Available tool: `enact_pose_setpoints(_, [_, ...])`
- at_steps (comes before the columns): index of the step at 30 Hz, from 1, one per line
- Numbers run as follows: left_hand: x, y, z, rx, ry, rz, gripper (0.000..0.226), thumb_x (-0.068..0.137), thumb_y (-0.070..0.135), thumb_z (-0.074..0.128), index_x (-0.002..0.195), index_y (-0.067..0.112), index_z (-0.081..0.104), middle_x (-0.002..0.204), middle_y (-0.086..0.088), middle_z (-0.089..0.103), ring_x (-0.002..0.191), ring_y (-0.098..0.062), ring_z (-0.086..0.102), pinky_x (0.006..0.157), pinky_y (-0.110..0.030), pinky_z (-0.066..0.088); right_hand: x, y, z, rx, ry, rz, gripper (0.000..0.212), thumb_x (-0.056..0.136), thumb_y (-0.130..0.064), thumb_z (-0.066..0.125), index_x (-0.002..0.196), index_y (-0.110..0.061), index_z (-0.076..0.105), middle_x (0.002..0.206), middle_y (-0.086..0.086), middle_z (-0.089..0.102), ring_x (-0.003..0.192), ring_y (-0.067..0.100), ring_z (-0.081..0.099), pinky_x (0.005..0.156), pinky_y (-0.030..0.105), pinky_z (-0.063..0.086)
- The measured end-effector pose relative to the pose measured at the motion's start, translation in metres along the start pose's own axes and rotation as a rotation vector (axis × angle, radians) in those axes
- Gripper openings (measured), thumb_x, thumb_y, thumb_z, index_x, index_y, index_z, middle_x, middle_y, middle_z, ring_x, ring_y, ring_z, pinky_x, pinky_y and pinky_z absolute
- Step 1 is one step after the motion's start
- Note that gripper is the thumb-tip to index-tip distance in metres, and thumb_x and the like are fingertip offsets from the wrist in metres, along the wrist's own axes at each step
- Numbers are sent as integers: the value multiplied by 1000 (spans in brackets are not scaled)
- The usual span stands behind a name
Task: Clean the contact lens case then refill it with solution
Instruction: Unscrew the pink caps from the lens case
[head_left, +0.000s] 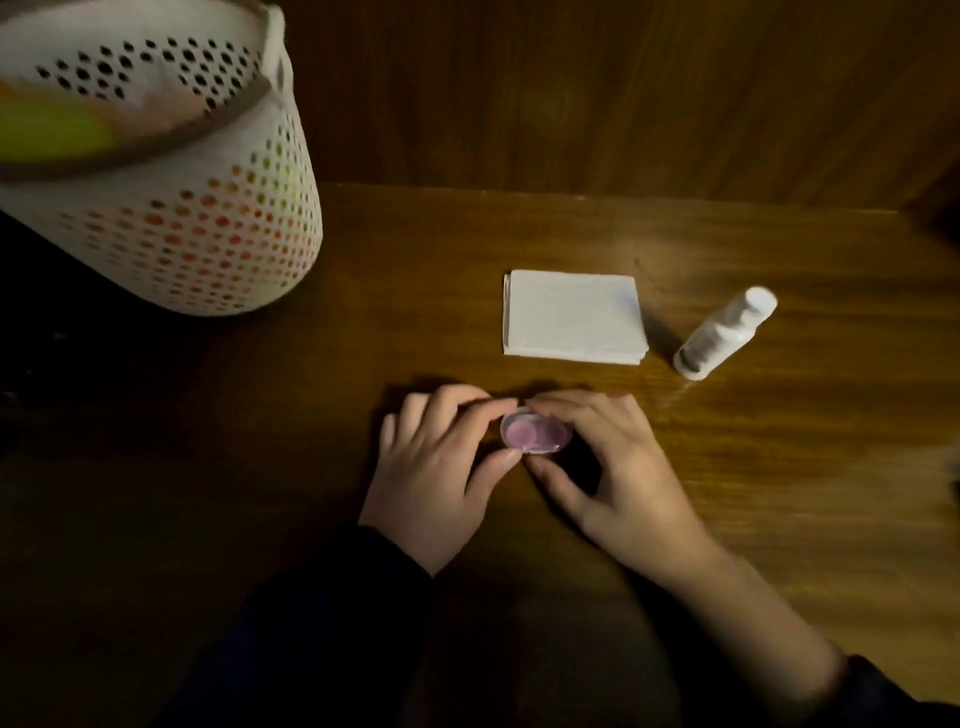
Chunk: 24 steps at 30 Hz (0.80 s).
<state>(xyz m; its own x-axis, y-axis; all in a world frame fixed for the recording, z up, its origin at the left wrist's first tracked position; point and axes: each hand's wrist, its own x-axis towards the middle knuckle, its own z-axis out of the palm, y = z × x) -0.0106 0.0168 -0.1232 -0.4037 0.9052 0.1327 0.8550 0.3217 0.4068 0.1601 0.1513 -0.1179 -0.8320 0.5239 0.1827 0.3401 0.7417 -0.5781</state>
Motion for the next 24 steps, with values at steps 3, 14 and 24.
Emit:
enact_pose_setpoints(3, [0,-1,2,9,25,41,42,105,60,39,136,38,57,134,14,52,117,-13,44,91,-37,36,-1,3,4,-35,31,-30,47,97,-38,74,142,-30,64,139,-16,62,127,8,50,105,19,38])
enact_pose_setpoints(14, [-26,26,-3,-144,2,3,37,108,50,46,140,36,56,136,10,57,129,-20,46,112,-44,33,-27,-21,-4,-54,108,-105,40,99,-40,72,139,-33,68,131,-15,70,118,5,55,107,33,44])
enact_pose_setpoints(24, [-117,77,-23,-832,66,16,46,105,16,63,150,11,55,137,-4,68,122,-14,68,83,-22,61,-134,-77,-30,-20,292,-221,36,101,-34,69,137,-29,71,127,-23,68,109,-15,57,100,10,44])
